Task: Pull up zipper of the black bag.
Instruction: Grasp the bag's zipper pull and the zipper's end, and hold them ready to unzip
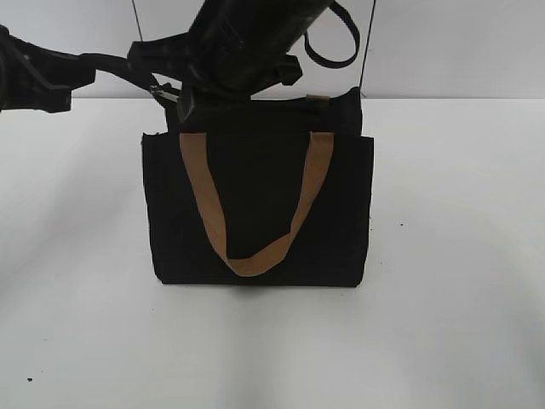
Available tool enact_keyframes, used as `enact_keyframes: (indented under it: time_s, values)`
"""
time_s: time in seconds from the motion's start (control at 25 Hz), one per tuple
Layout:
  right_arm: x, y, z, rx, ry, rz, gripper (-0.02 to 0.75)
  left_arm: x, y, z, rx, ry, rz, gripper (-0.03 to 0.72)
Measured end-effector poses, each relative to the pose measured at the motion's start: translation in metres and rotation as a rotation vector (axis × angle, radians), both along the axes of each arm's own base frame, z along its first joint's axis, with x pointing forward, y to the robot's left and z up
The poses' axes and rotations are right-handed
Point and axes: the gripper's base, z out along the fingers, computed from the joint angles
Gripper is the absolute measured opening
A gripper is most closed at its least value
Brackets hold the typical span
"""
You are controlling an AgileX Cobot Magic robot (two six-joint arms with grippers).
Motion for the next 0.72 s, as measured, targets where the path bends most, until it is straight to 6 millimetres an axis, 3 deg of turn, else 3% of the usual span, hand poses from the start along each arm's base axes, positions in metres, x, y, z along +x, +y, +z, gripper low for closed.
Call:
enact_keyframes:
  time_s: [0.2, 0.52, 0.72]
  values:
    - [0.007, -0.014, -0.003, -0.031, 0.031, 0.029, -0.013, -0.005, 0.001, 0.001, 0.016, 0.048, -0.002, 0.032]
    - [0.006, -0.019, -0.006, -0.083, 0.044, 0.076, -0.013, -0.016, 0.003, 0.009, 0.039, 0.083, 0.001, 0.032]
    - [0.009, -0.037, -0.006, -0.14, 0.104, 0.075, -0.013, -0.019, 0.001, 0.007, 0.049, 0.116, -0.027, 0.032]
